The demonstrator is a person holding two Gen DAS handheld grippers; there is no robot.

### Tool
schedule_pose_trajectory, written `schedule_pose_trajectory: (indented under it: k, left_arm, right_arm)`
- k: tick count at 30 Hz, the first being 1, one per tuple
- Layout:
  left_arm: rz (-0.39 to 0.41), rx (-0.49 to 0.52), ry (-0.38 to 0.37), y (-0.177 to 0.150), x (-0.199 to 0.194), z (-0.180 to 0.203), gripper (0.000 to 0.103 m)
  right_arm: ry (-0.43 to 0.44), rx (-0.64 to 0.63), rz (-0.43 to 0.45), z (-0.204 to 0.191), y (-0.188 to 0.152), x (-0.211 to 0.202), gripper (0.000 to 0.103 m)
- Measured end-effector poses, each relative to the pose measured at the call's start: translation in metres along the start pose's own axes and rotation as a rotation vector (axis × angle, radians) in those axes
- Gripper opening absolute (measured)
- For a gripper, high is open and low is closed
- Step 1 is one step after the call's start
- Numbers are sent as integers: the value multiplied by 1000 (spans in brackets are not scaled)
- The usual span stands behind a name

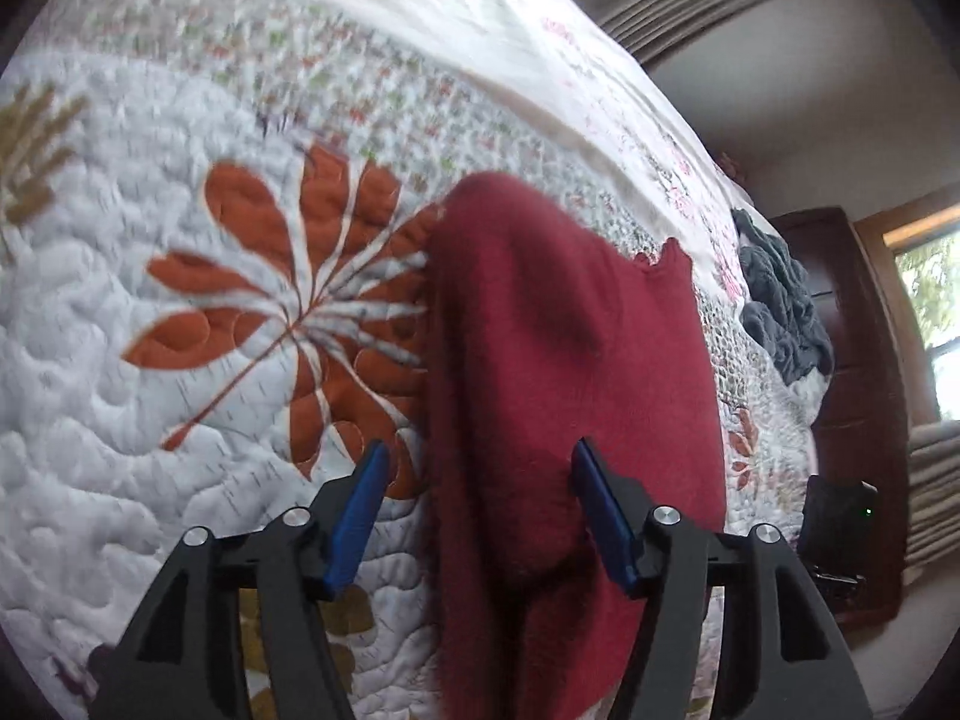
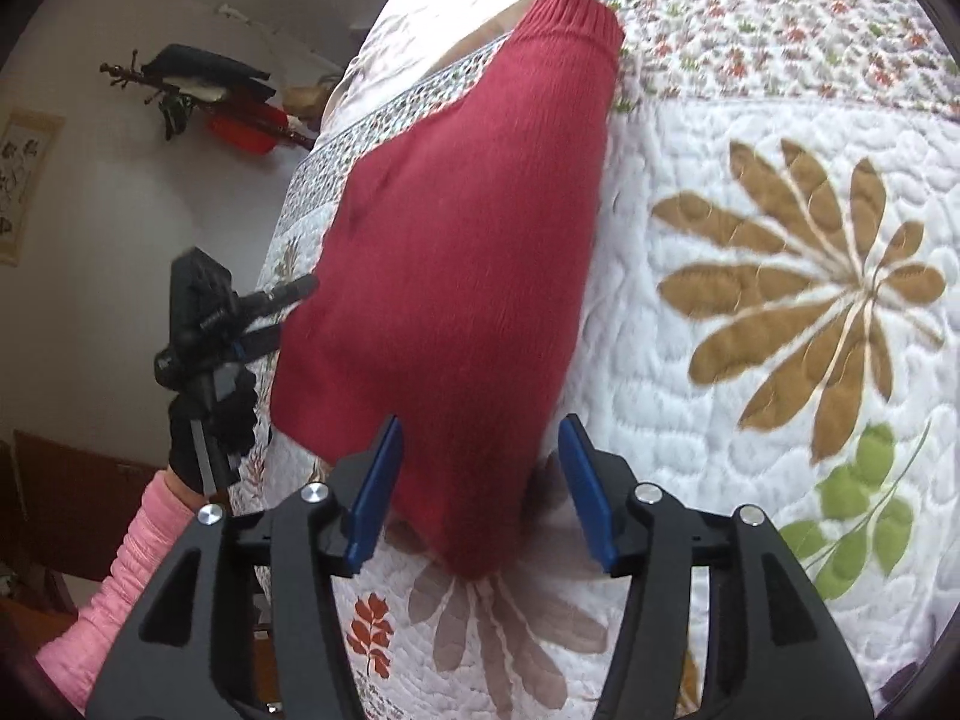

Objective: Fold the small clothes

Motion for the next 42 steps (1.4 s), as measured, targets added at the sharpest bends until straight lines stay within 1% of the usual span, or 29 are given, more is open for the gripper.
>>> schedule_pose_trajectory:
  k: [1,3,6,7,8,9,10,12,14,15,16,17,18,19,21,23,26,29,32,34,35,38,42]
  left_arm:
    - [-12,-15,-32,1,7,-1,63]
    - [-31,-30,-79,2,16,1,63]
    - [-76,-22,-146,4,32,11,63]
    - [-92,-5,-151,4,38,15,63]
    - [-102,15,-150,4,42,19,64]
    - [-117,38,-156,4,48,25,64]
    - [-125,47,-166,4,50,29,64]
    - [-143,69,-209,4,54,38,64]
    - [-152,76,-235,3,56,43,64]
    - [-150,74,-237,3,57,42,61]
    - [-144,75,-232,3,58,42,59]
    - [-138,79,-225,1,58,42,53]
    - [-126,83,-221,0,57,41,47]
    - [-114,82,-222,-1,56,40,43]
    - [-87,76,-237,-2,52,40,36]
    - [-64,79,-244,-5,46,42,33]
    - [-41,84,-277,-13,33,58,32]
    - [-29,103,-324,-28,19,83,32]
    - [-16,115,-380,-53,2,115,32]
    - [-16,131,-401,-74,-7,138,32]
    - [-19,138,-406,-82,-10,146,32]
    - [-29,173,-412,-118,-22,174,32]
    - [-59,194,-400,-167,-24,205,32]
  right_arm:
    - [3,3,1,2,4,0,56]
    - [15,20,1,6,11,2,63]
    - [57,49,10,11,23,6,66]
    - [71,62,13,15,29,7,67]
    - [82,75,16,16,32,9,71]
    - [98,89,15,19,37,13,72]
    - [105,99,8,23,42,18,72]
    - [108,109,-6,27,48,28,72]
    - [142,135,-28,28,54,42,72]
    - [151,147,-34,28,56,47,72]
    - [163,158,-37,28,56,51,71]
    - [174,166,-41,29,58,56,66]
    - [171,164,-40,28,59,58,58]
    - [169,160,-37,27,59,57,56]
    - [165,143,-27,21,60,50,45]
    - [163,121,-19,15,59,42,41]
    - [143,73,-5,3,56,23,40]
    - [148,44,15,-4,43,-9,40]
    - [155,32,38,-8,22,-47,40]
    - [156,26,55,-11,0,-79,40]
    - [155,24,58,-11,-7,-87,40]
    - [139,18,65,-11,-43,-119,40]
    - [126,32,64,-4,-93,-151,40]
Point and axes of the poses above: each gripper's, at about its wrist camera, not at the fingertips, and x roughly the way its jaws point, z to its right, y to its top, the point moved 8 cm from there along x, roughly the way its jaws point, and after that the axes turned 5 degrees about y, right-handed, at the moved point
